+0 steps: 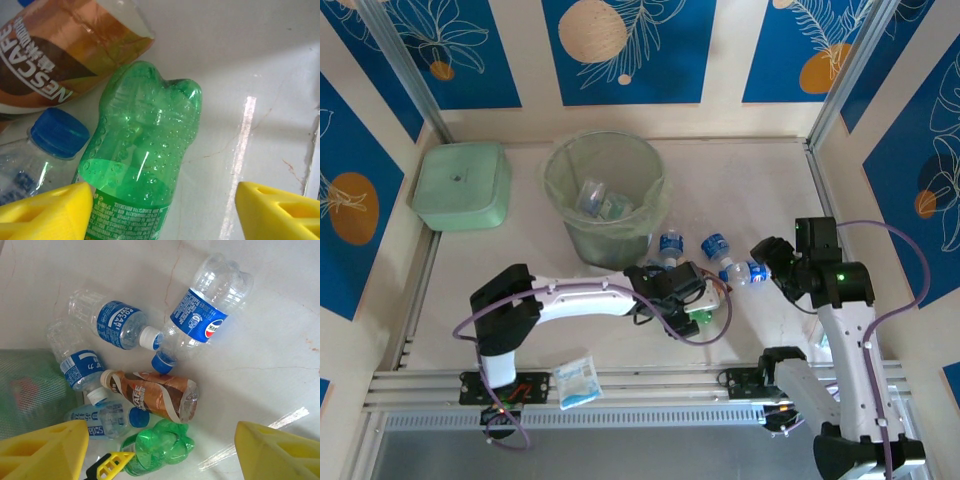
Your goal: Put the plastic bottles in the bin
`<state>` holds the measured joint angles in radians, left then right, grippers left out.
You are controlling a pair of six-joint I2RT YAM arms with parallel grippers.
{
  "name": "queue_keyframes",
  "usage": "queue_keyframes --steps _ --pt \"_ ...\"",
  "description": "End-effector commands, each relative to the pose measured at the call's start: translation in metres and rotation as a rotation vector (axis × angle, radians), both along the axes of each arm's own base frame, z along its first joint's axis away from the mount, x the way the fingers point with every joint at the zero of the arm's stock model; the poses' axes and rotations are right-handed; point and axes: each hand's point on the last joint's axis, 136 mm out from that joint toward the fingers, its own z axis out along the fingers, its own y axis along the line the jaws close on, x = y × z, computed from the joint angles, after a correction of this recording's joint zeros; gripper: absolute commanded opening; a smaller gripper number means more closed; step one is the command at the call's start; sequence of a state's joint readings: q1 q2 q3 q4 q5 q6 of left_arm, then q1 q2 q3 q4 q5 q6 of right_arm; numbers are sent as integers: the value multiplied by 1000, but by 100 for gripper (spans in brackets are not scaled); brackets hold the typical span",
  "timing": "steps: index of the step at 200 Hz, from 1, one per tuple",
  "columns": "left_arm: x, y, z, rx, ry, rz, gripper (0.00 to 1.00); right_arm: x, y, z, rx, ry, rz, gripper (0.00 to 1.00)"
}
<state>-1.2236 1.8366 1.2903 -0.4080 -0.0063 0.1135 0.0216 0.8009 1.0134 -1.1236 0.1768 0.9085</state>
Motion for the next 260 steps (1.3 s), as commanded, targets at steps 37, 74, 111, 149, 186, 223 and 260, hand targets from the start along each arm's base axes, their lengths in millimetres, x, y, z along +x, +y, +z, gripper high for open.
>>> queue_keyframes --steps 37,74,111,149,186,223,260 --pt "-13 13 -34 133 32 -18 78 -4 5 2 36 -5 26 77" --pt "-15 17 -41 163 30 -27 82 -5 4 5 34 -10 25 77" --pt "-8 25 -44 191 -9 -14 82 -4 3 7 34 -11 19 77" --pt "-22 26 -28 124 28 -43 88 -4 1 10 35 -16 13 77" --pt "-21 30 -21 93 11 -37 84 -3 0 10 37 -17 8 77" --pt "-18 30 -47 177 27 -26 82 -3 0 8 40 -12 6 77" --pt "-15 32 -60 213 16 -27 87 -4 -1 10 35 -15 7 77"
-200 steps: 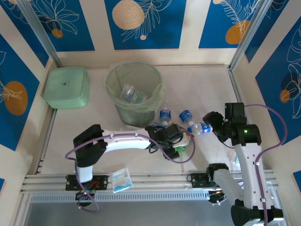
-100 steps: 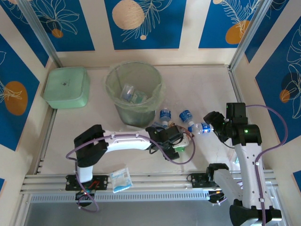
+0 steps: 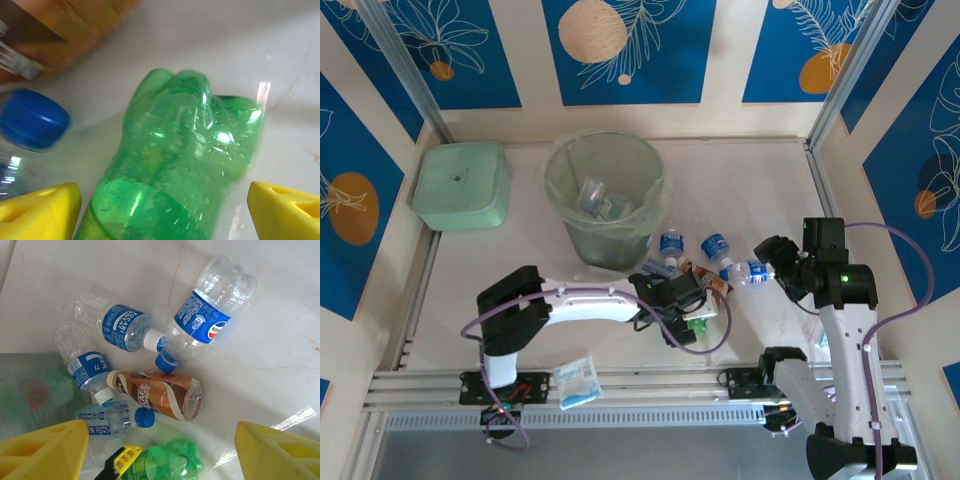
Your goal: Put the plastic bottles in the bin
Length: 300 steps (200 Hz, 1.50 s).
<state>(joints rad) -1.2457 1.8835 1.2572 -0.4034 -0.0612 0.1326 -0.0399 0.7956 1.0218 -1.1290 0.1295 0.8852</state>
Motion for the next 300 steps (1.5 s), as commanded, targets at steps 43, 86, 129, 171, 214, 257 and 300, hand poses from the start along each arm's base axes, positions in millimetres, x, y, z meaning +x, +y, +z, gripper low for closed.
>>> queue_keyframes --steps 43,86,129,171,214,257,300 --pt "-3 22 -25 121 0 7 74 -3 4 4 15 -4 23 77" --pt "1 21 -7 76 -29 26 60 -4 3 6 12 -12 22 77" --pt "0 20 46 -15 -62 49 57 -6 2 13 7 -31 19 78" --pt "-11 19 187 -329 -53 109 63 -6 1 13 9 -35 16 77" --pt "37 61 335 -568 -294 328 66 -3 9 11 45 -46 33 77" --pt "131 113 391 -602 -462 567 66 -3 17 7 35 -34 64 76" --pt "204 137 364 -596 -438 692 65 -6 29 3 6 -13 105 76"
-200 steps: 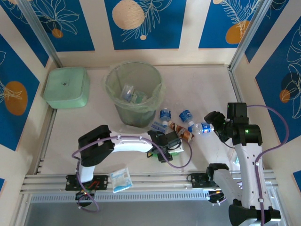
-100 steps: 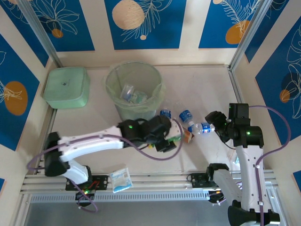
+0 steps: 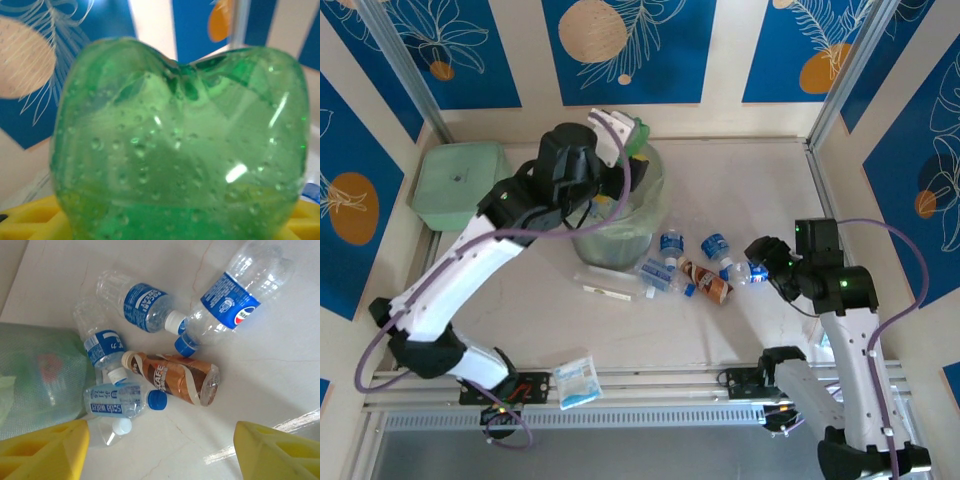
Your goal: Put the plastic bottles in the bin
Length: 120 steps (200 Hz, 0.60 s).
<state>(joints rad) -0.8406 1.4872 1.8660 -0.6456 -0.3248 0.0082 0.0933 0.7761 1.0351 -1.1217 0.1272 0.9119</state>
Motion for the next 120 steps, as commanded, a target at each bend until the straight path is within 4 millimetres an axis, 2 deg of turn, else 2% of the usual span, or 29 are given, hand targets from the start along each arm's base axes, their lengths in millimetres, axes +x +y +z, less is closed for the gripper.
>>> queue_keyframes --steps 1,30,55,86,120 --pt "30 5 -29 23 55 18 64 -3 3 -6 -14 23 -6 76" --pt "70 21 -62 7 121 72 62 -2 11 -10 -24 34 25 76" --pt "88 29 -88 6 168 98 61 0 16 -11 -28 36 42 76" --pt "96 38 -110 26 202 131 63 3 17 -10 -39 39 45 76" --pt "88 42 -116 26 211 124 76 3 8 -3 -79 35 19 76"
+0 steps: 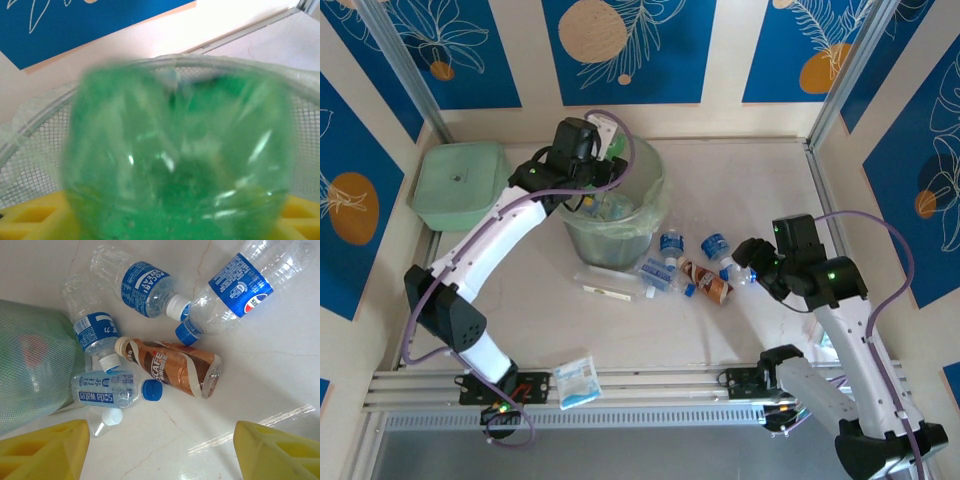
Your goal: Put the plastic bottles in the bin
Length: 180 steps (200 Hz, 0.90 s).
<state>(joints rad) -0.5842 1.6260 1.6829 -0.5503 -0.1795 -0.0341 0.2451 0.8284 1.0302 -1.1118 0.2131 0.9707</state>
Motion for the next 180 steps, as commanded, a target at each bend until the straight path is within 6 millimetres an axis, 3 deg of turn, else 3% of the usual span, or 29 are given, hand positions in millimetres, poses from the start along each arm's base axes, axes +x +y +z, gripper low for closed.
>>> queue_keyframes --steps 1,36,68,98,117,143,180 --pt "-5 0 7 -39 -23 -15 77 0 -8 8 -35 -11 -34 76" --pt "-10 14 11 -13 -37 16 79 1 -13 16 -75 -10 -44 76" --pt "-23 29 40 -61 -77 63 79 2 -18 12 -109 10 -63 77" --pt "-60 36 80 -193 -99 25 79 4 -29 -1 -150 55 -110 77" --pt "-92 32 93 -274 -65 -52 79 10 -37 -13 -160 100 -151 79" --pt "-142 20 85 -345 3 -205 79 19 -48 -33 -167 169 -211 79" --pt "-201 9 47 -353 125 -354 81 27 -55 -64 -151 259 -290 80"
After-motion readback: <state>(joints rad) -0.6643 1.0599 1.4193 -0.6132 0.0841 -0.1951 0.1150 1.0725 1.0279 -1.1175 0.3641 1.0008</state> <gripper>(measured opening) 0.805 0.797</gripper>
